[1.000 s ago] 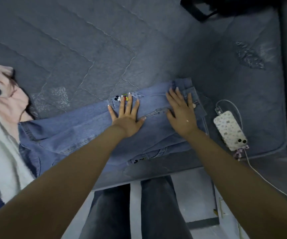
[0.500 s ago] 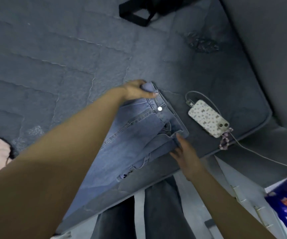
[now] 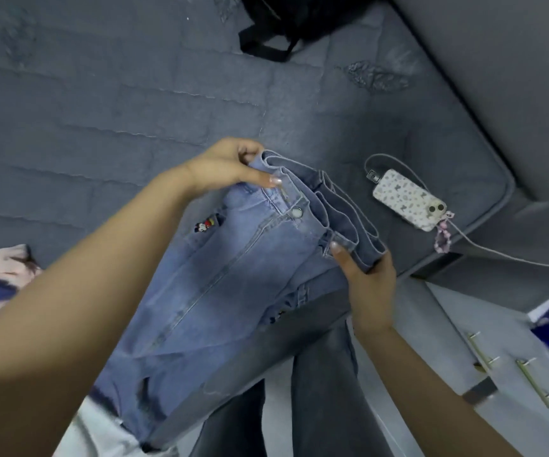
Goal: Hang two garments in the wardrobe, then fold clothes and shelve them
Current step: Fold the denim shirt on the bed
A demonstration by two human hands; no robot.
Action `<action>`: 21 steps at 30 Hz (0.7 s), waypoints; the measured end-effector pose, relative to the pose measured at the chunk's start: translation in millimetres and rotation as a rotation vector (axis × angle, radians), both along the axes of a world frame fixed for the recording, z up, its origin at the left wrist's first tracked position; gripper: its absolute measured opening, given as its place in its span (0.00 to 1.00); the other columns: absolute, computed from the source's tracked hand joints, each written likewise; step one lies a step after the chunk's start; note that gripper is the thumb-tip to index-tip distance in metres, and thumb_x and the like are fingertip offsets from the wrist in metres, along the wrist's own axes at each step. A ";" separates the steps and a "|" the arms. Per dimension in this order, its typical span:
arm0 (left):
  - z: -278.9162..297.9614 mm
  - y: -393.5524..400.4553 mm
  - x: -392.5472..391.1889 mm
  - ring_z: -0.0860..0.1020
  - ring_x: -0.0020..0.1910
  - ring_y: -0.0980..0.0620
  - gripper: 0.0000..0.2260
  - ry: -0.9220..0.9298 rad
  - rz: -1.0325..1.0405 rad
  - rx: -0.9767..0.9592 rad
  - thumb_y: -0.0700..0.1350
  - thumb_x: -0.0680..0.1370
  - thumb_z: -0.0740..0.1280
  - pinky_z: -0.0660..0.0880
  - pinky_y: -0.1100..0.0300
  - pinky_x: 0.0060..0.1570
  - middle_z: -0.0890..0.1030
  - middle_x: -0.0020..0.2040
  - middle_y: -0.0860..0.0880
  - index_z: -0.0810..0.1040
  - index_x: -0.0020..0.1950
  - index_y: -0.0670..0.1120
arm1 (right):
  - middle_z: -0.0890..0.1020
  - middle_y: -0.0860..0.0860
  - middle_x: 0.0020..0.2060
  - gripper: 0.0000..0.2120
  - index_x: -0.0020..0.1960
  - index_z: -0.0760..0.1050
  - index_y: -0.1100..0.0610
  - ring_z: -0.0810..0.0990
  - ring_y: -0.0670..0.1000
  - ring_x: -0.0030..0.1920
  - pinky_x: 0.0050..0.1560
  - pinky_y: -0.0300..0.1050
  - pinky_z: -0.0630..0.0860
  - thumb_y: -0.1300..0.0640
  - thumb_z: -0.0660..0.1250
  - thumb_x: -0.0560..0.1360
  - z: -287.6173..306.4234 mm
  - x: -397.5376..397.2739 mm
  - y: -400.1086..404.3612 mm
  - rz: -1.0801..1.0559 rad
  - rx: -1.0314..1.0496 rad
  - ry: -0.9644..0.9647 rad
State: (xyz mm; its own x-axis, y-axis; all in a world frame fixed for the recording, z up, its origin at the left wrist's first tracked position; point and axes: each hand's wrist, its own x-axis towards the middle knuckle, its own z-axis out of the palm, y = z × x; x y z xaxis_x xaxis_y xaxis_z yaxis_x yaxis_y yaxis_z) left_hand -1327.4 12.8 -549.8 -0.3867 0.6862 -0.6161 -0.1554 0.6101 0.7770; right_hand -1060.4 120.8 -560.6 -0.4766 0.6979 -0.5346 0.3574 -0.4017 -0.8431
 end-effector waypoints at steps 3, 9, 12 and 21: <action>43.2 -66.4 10.2 0.77 0.37 0.59 0.10 0.032 -0.012 0.095 0.34 0.69 0.75 0.73 0.68 0.40 0.81 0.36 0.56 0.79 0.45 0.46 | 0.81 0.43 0.58 0.23 0.63 0.75 0.46 0.79 0.43 0.59 0.56 0.35 0.76 0.53 0.76 0.71 43.6 16.9 -57.4 0.138 0.119 0.078; 73.8 -225.0 53.3 0.79 0.41 0.61 0.13 0.047 0.082 0.177 0.37 0.64 0.75 0.75 0.69 0.45 0.83 0.40 0.56 0.77 0.44 0.44 | 0.75 0.44 0.53 0.22 0.57 0.70 0.33 0.79 0.47 0.53 0.52 0.42 0.76 0.49 0.75 0.70 74.3 44.9 -191.6 0.453 0.407 0.100; 62.6 -305.9 74.2 0.79 0.41 0.62 0.15 0.086 0.142 0.157 0.38 0.63 0.76 0.74 0.70 0.45 0.83 0.42 0.56 0.77 0.46 0.45 | 0.71 0.46 0.54 0.22 0.60 0.72 0.45 0.79 0.52 0.50 0.52 0.47 0.78 0.52 0.74 0.68 52.8 61.2 -254.2 0.693 0.598 0.104; -53.8 -426.2 135.1 0.78 0.49 0.38 0.23 0.838 -0.210 -0.089 0.22 0.64 0.65 0.72 0.52 0.52 0.80 0.49 0.39 0.84 0.54 0.39 | 0.77 0.55 0.63 0.41 0.69 0.73 0.47 0.77 0.58 0.63 0.61 0.55 0.76 0.55 0.81 0.57 -59.9 87.4 -357.1 1.488 1.057 -0.201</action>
State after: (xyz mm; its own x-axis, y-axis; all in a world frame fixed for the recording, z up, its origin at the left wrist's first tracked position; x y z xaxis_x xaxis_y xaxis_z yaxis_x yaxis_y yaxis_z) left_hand -1192.3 -413.3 -603.7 -0.6079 0.7570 -0.2396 0.5694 0.6260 0.5328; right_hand -973.0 -236.3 -620.6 -0.9339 -0.1510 -0.3240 -0.0062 0.9131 -0.4076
